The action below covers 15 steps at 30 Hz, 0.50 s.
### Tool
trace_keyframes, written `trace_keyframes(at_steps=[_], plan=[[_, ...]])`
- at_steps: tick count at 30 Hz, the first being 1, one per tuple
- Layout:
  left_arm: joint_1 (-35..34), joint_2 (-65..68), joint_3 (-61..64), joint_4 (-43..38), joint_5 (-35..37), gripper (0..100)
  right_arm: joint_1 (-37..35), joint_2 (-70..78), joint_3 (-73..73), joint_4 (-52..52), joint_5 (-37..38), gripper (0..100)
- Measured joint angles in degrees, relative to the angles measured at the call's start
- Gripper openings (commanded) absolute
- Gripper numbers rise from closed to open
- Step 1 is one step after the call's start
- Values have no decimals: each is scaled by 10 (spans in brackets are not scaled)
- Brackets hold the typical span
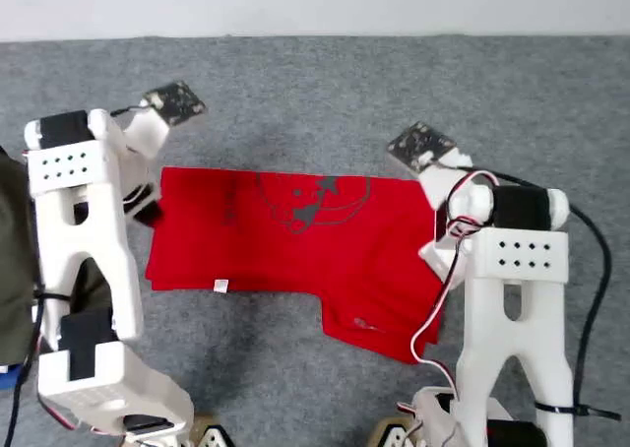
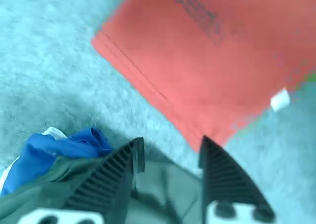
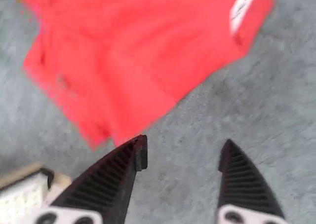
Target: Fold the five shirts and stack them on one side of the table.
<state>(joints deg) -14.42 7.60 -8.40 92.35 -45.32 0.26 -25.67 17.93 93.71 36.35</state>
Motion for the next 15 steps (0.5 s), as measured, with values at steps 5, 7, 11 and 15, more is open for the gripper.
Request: trace_keyframes(at_steps=[5, 7, 11, 15], plan=[[79, 0, 0, -3, 39, 14, 1, 19, 0, -4, -61, 18], [125, 0, 0, 6, 41, 14, 0, 19, -1, 4, -67, 8], [211, 0, 0, 11, 69, 14, 19, 10, -1, 18, -69, 9], [293, 5, 0, 11, 117, 14, 95, -24, -1, 32, -69, 9]])
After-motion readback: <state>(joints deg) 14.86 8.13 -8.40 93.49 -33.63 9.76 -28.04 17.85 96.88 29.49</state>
